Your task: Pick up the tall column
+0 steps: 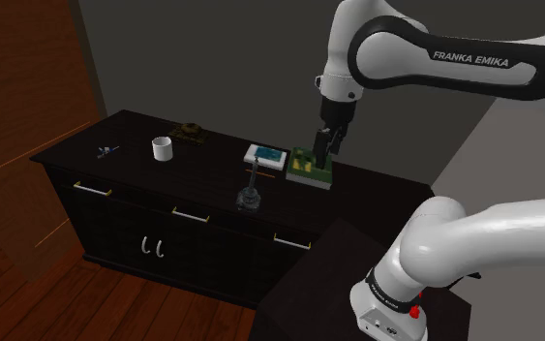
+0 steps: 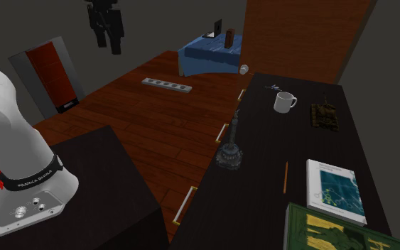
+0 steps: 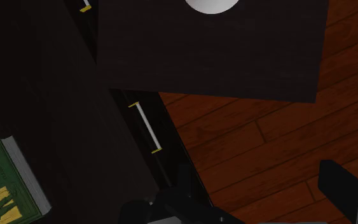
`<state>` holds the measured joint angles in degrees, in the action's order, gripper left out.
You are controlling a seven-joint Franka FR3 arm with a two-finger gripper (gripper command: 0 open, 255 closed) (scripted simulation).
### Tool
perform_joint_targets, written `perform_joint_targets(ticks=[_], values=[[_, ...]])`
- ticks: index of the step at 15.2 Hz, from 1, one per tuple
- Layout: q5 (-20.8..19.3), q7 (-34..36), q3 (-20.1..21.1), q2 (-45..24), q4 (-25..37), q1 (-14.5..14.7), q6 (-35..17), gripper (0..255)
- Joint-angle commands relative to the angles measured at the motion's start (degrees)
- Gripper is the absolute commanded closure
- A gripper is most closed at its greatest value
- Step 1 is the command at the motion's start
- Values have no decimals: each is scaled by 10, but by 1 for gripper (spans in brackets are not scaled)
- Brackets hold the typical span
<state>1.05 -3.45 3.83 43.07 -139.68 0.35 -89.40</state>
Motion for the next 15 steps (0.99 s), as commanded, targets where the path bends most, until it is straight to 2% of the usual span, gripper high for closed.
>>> perform_joint_targets(ticks=[1, 8, 15], values=[[0, 0, 0, 0, 0, 0, 0, 0], [-11, -42, -41, -140, 34, -20, -104, 0], [-3, -86, -75, -293, 106, -33, -180, 0]])
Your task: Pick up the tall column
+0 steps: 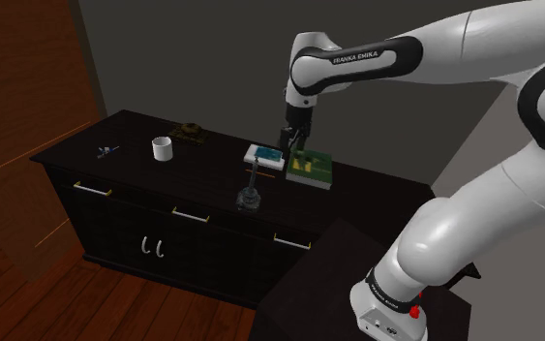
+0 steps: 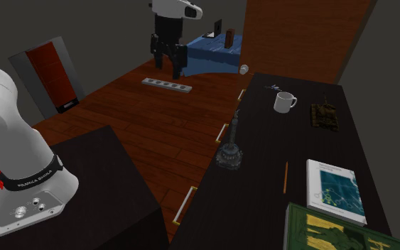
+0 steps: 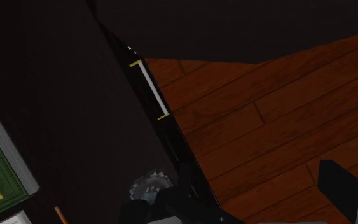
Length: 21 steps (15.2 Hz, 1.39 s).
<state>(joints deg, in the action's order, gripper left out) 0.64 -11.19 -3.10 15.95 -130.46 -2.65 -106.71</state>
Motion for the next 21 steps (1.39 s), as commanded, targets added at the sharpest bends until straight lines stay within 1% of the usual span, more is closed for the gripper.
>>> perform_joint_targets(ticks=[1, 7, 12, 17, 21], values=[[5, -15, -10, -44, 27, -4, -15, 0], [31, -55, -30, -180, 122, -16, -49, 0], [59, -87, -37, -295, 223, -31, -56, 0], [85, -111, -36, -415, 348, -52, -42, 0], [103, -122, -32, -519, 473, -72, -15, 0]])
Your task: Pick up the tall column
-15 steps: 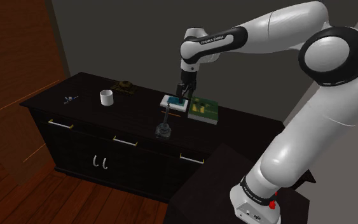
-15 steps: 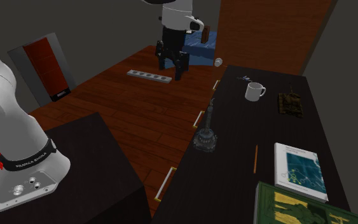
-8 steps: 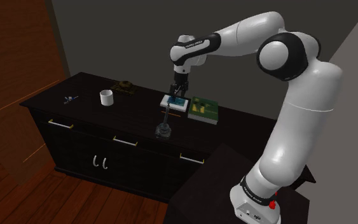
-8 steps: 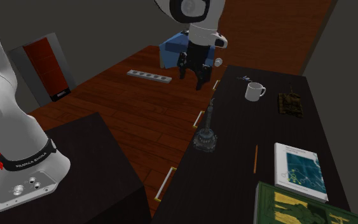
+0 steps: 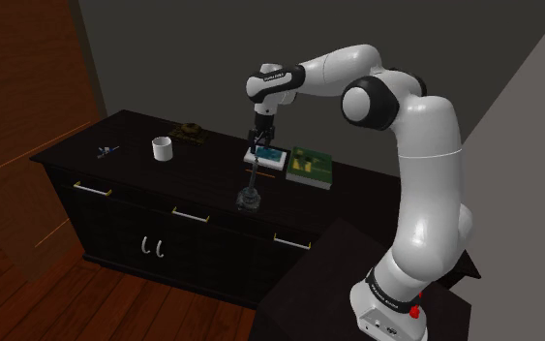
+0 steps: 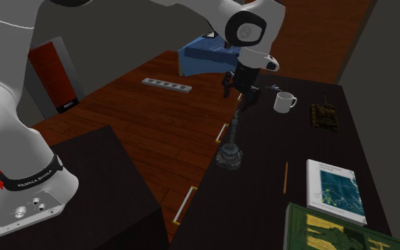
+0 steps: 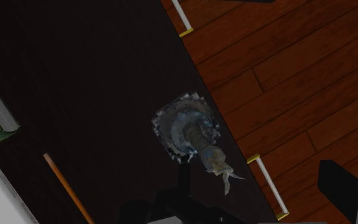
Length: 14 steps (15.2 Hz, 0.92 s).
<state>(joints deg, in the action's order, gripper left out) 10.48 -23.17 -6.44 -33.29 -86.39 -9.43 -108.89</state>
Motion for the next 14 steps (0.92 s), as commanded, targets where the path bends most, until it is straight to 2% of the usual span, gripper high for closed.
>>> perform_joint_targets(ticks=[1, 10, 11, 14], values=[[5, -3, 2, -35, 43, -6, 9, 0], [10, -9, 5, -62, 27, -7, -32, 0], [10, -9, 5, -62, 28, -7, -32, 255], [10, -9, 5, -62, 28, -7, -32, 255]])
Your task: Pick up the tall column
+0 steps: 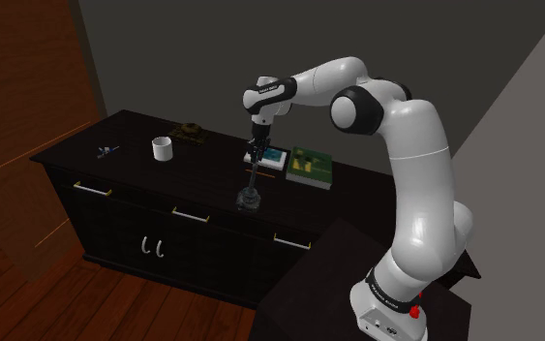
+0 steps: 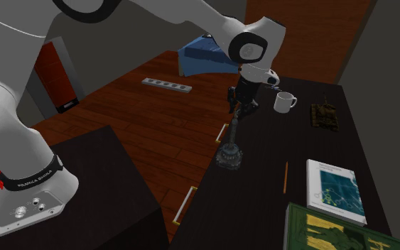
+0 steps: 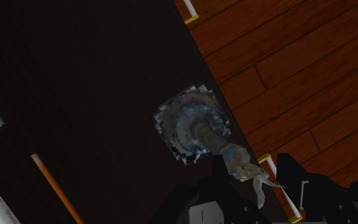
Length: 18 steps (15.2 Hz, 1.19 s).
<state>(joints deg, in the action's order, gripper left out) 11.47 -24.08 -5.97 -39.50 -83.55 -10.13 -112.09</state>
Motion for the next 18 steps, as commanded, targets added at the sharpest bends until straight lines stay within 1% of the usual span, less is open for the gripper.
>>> perform_joint_targets(ticks=[1, 6, 18], values=[[0, 0, 0, 0, 0, 0, 0, 255], [0, 0, 0, 0, -1, 0, -1, 255], [-7, 10, -4, 41, 27, 1, 67, 255]])
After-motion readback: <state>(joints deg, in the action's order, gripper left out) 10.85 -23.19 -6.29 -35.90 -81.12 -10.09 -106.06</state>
